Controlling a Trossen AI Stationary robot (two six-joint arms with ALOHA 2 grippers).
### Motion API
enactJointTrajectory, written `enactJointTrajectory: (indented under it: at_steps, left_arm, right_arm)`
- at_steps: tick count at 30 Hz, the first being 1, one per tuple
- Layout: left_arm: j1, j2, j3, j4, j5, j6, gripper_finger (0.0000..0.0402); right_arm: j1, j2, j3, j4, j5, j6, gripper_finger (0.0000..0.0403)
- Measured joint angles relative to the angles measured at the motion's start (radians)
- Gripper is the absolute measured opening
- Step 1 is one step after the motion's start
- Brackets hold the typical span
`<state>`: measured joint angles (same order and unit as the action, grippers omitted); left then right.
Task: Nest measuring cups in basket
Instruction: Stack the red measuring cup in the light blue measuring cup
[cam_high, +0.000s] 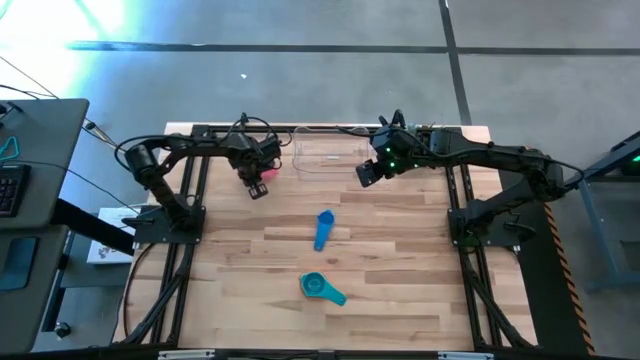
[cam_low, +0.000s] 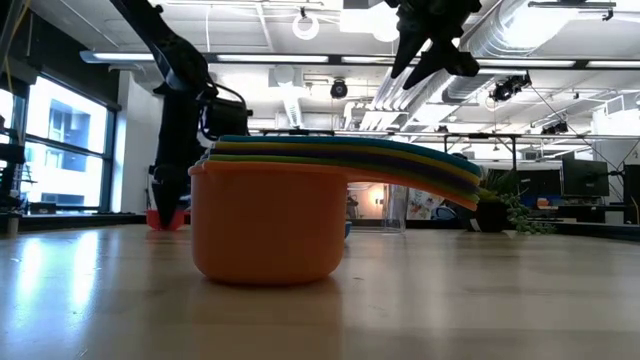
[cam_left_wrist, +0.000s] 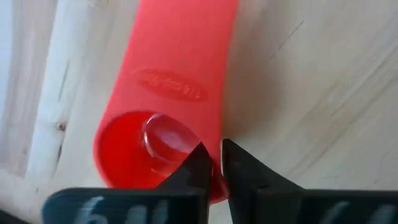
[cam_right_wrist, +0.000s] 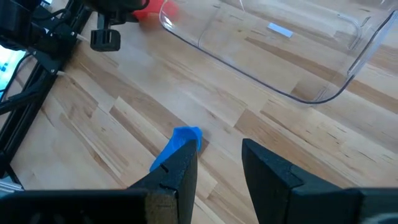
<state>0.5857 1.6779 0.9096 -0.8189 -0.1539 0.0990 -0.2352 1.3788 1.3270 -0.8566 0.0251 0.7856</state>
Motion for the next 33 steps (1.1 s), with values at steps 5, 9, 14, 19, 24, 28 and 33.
enactJointTrajectory:
  at_steps: [5,9,14,19,24,28,33]
  left_arm:
    - [-0.03,-0.04,0.0,-0.019,0.01,0.003,0.0016]
    - [-0.071,-0.098,0.003,-0.067,0.006,0.002,0.0023]
    - [-0.161,-0.205,0.003,-0.149,0.006,0.0,0.001]
    - [-0.285,-0.317,0.026,-0.222,0.02,-0.043,0.0018]
    - [-0.428,-0.39,0.121,-0.286,0.047,-0.107,0.0018]
    - [-0.545,-0.405,0.227,-0.282,0.075,-0.145,0.0013]
    - [-0.655,-0.387,0.347,-0.274,0.067,-0.192,0.0018]
  right_arm:
    - [0.0,0.0,0.0,0.0,0.0,0.003,0.0119]
    - [0.0,0.0,0.0,0.002,0.0,0.028,0.0119]
    - [0.0,0.0,0.0,0.003,-0.009,0.076,0.0119]
    - [0.0,0.0,0.0,0.004,-0.012,0.078,0.0119]
    - [0.0,0.0,0.0,0.008,-0.013,0.078,0.0119]
    - [0.0,0.0,0.0,0.008,-0.015,0.077,0.0119]
    - [0.0,0.0,0.0,0.008,-0.006,0.052,0.0119]
